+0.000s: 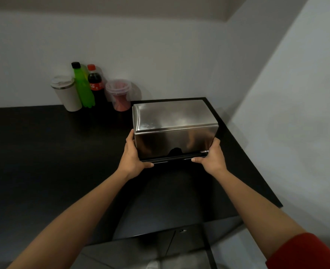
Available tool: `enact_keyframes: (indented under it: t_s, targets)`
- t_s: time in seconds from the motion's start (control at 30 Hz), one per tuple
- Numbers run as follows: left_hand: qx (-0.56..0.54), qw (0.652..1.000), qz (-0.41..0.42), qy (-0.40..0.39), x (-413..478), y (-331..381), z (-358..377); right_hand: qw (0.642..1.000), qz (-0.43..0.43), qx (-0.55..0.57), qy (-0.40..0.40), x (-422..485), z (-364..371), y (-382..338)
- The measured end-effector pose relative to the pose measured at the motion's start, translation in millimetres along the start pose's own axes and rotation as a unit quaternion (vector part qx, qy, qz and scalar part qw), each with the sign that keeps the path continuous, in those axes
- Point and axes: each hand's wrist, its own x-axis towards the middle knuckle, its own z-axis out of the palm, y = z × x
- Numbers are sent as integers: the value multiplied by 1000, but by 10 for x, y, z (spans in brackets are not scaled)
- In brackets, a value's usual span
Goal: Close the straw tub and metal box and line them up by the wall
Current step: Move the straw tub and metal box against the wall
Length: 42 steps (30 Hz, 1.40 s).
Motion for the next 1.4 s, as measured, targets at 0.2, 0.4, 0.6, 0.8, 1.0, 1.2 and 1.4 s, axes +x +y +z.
enact_keyframes:
  t_s: [0.2, 0.4, 0.6, 0.8, 1.0, 1.2, 1.4]
  targets:
    - [-6, 1000, -1, -1, 149, -19, -16, 1000, 17, 0, 1, 149, 47, -56]
    - [-8, 1000, -8, -13, 391, -61, -53, 1000, 24, -2, 0, 347, 109, -103]
    - [-28, 999, -12, -16, 688, -100, -81, 999, 33, -10, 2, 647, 189, -169]
    - [-33, 999, -20, -17, 1034, -125, -129, 999, 37, -7, 2, 964, 295, -250]
    - [-13, 999, -36, -21, 1363, -190, -168, 999, 42, -8, 14, 1224, 409, -307]
    - [-8, 999, -40, -18, 1592, -246, -190, 999, 41, -16, 24, 1443, 490, -357]
    - [-12, 999, -44, -22, 1812, -300, -217, 999, 39, -10, 27, 1618, 559, -391]
